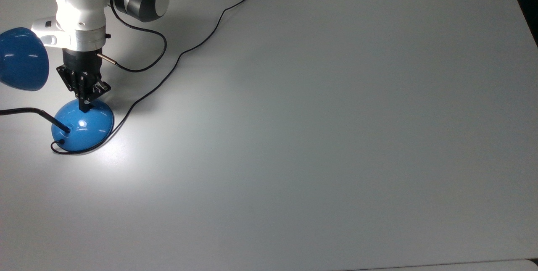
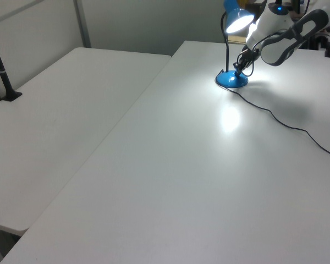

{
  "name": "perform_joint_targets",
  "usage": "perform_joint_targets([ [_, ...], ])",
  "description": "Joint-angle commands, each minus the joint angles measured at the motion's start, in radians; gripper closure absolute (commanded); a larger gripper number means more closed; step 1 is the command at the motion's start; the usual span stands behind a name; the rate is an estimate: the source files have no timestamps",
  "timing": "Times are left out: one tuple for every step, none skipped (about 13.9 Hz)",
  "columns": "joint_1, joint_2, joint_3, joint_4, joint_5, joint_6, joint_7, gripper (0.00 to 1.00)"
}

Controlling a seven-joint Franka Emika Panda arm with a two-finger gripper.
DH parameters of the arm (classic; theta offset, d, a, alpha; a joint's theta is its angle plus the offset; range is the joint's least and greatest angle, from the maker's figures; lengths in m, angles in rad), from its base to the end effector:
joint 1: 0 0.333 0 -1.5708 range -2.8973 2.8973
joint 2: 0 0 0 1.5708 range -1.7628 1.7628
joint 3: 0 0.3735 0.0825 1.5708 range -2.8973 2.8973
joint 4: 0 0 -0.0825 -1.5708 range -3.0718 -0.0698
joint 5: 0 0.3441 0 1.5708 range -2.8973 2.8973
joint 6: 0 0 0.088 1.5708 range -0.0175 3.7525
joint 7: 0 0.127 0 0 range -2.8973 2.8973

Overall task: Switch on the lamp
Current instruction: 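Press down on the switch button of the lamp base with the gripper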

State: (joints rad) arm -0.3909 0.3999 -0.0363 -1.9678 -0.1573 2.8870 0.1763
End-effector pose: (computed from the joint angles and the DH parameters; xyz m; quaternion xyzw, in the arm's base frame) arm 0.6051 -0.2634 0.3895 0.9408 -0.2179 0.2480 0.0767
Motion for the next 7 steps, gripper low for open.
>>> perform_joint_targets([
  [-0.002, -0.002, -0.005, 0.003, -0.022, 0.015, 0.015, 1.0],
  [0.003, -0.036, -0.004, -0.005, -0.022, -0.006, 0.023, 1.0],
  [0.009, -0.056, -0.002, -0.016, -0.021, -0.032, 0.023, 1.0],
  [0.015, -0.075, 0.001, -0.017, -0.021, -0.063, 0.025, 1.0],
  [0.024, -0.088, 0.006, -0.017, -0.018, -0.102, 0.026, 1.0],
  [0.035, -0.107, 0.007, -0.017, -0.018, -0.147, 0.034, 1.0],
  [0.065, -0.116, 0.01, -0.016, -0.018, -0.2, 0.041, 1.0],
])
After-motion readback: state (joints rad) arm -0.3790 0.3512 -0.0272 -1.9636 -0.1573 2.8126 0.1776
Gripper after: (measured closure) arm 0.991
